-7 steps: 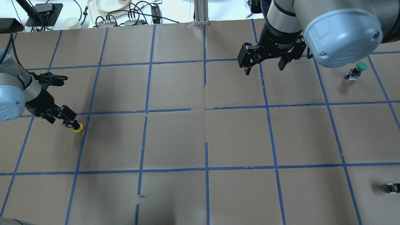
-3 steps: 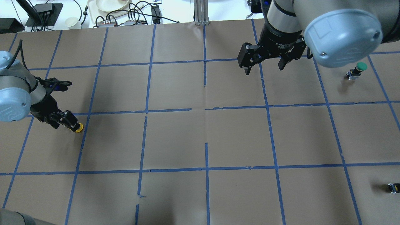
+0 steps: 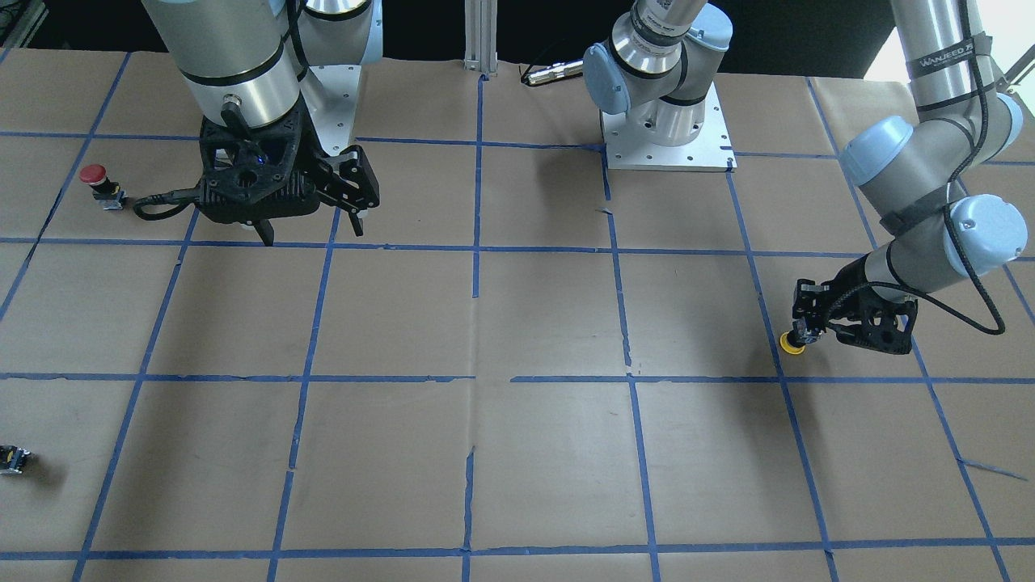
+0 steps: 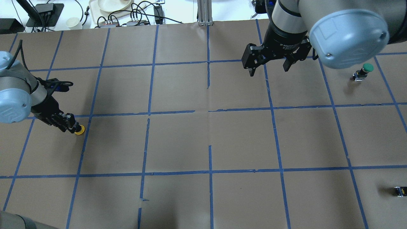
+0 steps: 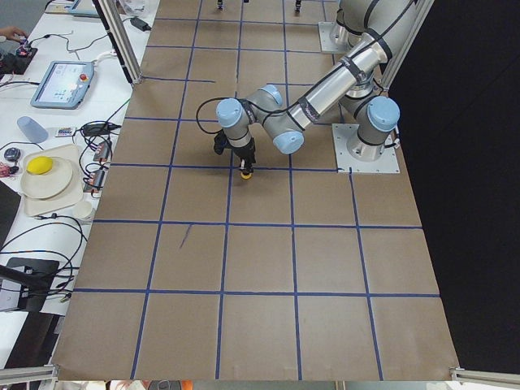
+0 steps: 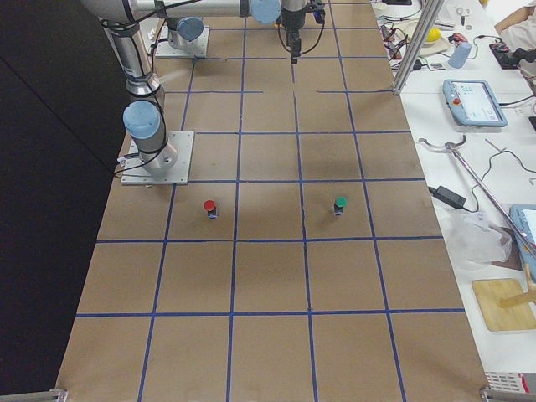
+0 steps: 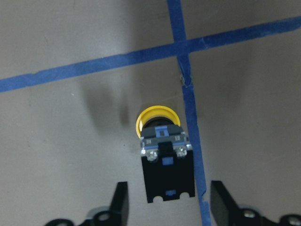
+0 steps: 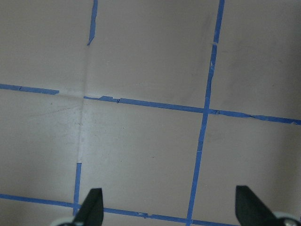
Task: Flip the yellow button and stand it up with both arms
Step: 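Close the left gripper on the yellow button's base, then lift the yellow button and carry it toward the right gripper while the right arm approaches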
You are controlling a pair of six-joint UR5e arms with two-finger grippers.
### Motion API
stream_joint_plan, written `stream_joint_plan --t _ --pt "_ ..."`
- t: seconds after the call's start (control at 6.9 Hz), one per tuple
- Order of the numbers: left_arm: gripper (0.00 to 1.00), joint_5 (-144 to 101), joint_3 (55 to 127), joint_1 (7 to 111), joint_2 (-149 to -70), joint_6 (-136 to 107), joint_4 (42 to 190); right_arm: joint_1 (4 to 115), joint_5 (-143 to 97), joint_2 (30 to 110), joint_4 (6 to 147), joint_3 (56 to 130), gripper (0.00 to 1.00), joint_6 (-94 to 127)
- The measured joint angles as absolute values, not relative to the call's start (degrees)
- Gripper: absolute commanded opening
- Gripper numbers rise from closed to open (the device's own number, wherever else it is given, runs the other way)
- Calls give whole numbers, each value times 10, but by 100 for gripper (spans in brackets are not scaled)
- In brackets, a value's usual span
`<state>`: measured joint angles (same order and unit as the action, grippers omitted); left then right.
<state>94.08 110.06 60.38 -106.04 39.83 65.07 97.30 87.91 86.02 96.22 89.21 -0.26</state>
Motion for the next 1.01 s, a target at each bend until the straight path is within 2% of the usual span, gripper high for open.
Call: stream_joint_plan --t 0.43,1.01 --pt "0 890 1051 618 -1033 326 727 973 879 860 962 892 100 -3" --pt "1 710 956 672 -970 137 1040 973 879 860 962 892 100 -2"
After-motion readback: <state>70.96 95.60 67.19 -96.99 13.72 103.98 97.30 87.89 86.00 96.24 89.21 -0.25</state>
